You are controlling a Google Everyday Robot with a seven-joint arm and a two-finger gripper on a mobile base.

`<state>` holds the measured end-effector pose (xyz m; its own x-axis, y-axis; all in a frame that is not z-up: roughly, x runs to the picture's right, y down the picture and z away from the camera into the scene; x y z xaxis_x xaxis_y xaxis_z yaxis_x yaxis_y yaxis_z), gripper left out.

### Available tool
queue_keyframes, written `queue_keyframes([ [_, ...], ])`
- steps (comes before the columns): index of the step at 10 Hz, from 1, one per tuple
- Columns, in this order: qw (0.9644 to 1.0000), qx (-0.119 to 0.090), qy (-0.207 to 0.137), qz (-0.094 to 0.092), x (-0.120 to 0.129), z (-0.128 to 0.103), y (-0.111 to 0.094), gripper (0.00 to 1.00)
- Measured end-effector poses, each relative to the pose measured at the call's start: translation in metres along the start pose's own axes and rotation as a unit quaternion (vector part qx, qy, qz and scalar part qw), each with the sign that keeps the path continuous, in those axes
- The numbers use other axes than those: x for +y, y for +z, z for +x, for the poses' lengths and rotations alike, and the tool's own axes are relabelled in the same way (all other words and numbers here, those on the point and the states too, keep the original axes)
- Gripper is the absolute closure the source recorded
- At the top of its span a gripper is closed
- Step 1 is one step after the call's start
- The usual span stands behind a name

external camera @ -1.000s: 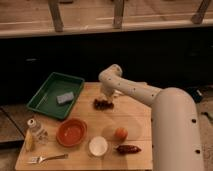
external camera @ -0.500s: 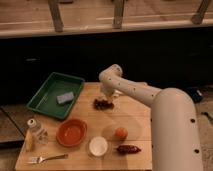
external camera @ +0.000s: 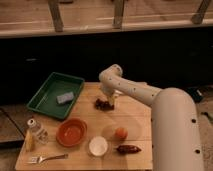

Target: Place grapes in red bowl

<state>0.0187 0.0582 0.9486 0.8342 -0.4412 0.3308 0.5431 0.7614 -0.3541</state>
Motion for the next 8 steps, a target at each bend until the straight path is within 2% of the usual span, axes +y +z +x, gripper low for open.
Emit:
queue_keyframes([
  [3, 0.9997, 0.013, -0.014, 0.012, -0.004, 0.002, -0.029, 0.2],
  [5, 0.9997, 0.015, -0.017, 0.01, -0.006, -0.001, -0.038, 0.2],
  [6, 0.9998, 0.01, -0.015, 0.006, -0.005, -0.002, -0.041, 0.2],
  [8, 0.9999, -0.003, -0.004, -0.015, 0.002, -0.004, -0.039, 0.2],
])
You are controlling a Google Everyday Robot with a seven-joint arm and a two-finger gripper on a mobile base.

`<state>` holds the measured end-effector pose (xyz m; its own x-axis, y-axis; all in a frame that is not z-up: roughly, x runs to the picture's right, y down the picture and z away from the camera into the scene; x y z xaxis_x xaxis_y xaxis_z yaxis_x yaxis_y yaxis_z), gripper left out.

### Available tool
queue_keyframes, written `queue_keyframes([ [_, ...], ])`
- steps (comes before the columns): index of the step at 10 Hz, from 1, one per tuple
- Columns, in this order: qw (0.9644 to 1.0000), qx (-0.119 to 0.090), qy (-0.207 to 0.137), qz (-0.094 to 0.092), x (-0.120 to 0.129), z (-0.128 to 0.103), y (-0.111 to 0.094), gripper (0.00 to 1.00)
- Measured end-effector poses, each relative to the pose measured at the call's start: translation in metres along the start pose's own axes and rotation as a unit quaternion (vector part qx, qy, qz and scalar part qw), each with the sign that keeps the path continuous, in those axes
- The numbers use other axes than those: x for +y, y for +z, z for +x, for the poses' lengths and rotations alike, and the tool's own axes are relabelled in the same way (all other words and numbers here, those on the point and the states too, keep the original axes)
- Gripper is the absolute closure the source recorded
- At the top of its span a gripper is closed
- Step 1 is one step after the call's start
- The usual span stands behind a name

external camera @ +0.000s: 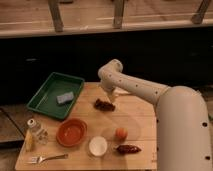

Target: Place grapes in red bowl

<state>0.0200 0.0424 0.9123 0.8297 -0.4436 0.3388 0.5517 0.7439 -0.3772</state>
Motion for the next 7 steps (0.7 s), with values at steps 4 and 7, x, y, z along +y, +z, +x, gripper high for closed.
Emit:
queue_keyframes([
  [4, 0.9981, -0.035, 0.042, -0.028, 0.02, -0.016, 0.01, 0.2],
  [7, 0.9968, -0.049, 0.053, -0.033, 0.024, -0.03, 0.025, 0.2],
])
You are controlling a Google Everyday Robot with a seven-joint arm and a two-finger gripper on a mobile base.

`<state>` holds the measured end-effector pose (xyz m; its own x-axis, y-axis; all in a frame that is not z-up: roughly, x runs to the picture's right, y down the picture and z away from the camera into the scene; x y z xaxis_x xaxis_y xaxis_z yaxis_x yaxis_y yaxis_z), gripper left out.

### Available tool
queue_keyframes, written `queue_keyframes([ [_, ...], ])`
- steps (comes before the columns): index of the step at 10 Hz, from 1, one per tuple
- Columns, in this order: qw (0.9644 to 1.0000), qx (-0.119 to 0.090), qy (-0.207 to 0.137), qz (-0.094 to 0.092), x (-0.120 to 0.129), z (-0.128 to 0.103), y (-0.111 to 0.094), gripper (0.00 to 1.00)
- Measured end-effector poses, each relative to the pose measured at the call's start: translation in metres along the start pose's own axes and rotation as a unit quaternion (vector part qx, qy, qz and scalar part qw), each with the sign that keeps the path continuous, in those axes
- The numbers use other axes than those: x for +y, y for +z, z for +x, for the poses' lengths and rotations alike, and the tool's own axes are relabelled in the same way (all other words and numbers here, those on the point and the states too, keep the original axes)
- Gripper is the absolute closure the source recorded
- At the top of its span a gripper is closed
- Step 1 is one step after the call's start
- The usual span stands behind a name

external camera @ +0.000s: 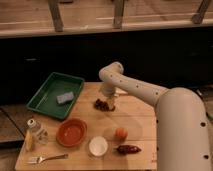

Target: Place grapes in red bowl

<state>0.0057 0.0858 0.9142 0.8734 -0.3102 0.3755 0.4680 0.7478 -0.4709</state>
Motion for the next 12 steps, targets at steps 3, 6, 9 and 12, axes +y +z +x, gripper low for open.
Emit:
queue_keyframes([
  [3, 0.9999, -0.009, 0.01, -0.011, -0.001, -0.003, 0.023, 0.22],
  [6, 0.9994, -0.014, 0.022, -0.021, -0.001, 0.005, 0.044, 0.51],
  [9, 0.9995, -0.012, 0.021, -0.022, -0.002, 0.006, 0.041, 0.83],
  [12, 0.9994, -0.01, 0.022, -0.024, 0.001, 0.009, 0.037, 1.0],
])
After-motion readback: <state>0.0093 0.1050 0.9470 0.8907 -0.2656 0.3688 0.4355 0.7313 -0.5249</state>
